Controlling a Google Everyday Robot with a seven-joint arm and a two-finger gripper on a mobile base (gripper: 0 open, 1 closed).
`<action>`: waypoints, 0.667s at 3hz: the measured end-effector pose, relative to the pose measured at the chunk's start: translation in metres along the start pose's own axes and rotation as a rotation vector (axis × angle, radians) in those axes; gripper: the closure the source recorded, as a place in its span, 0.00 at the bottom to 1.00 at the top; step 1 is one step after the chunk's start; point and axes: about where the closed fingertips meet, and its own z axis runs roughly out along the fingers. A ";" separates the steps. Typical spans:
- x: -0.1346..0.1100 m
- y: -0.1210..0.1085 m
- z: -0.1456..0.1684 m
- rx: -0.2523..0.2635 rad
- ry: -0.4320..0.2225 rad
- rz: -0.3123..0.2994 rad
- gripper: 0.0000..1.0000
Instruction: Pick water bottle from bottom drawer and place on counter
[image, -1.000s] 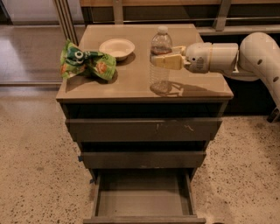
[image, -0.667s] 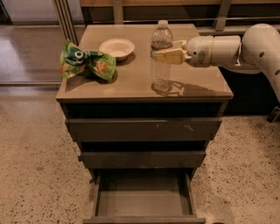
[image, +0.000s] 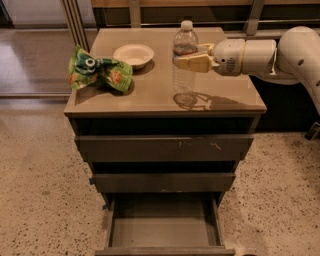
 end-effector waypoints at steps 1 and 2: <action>0.022 0.004 0.001 0.013 -0.010 0.002 1.00; 0.028 0.005 0.001 0.015 -0.013 0.013 1.00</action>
Offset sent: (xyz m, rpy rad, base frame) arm -0.0029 -0.0048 -0.0096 0.0057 -0.0338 -0.0134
